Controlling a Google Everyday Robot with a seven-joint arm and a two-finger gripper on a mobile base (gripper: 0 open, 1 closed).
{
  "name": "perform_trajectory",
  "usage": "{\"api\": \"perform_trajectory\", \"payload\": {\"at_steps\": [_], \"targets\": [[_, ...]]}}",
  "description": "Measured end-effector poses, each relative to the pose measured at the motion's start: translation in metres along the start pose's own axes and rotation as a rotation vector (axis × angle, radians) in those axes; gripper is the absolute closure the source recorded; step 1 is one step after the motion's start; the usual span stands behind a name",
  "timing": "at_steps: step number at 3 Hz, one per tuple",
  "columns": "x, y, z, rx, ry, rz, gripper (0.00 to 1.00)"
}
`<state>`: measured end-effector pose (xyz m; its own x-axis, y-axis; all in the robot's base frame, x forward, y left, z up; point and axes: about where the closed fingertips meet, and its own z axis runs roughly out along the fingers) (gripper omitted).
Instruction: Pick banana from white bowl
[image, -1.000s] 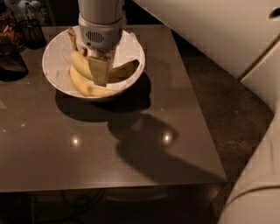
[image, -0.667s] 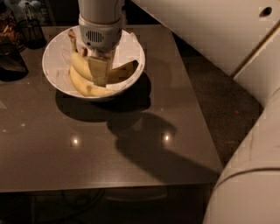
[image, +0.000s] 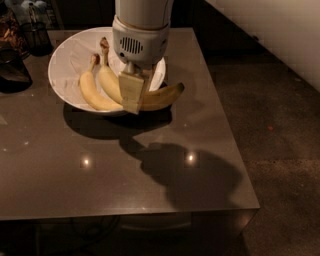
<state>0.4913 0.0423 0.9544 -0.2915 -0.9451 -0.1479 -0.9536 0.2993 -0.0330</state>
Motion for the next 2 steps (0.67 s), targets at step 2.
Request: {"api": "perform_trajectory", "payload": {"at_steps": [2], "targets": [[0.0202,0.0245,-0.0178,0.011,-0.043,0.038,1.0]]}}
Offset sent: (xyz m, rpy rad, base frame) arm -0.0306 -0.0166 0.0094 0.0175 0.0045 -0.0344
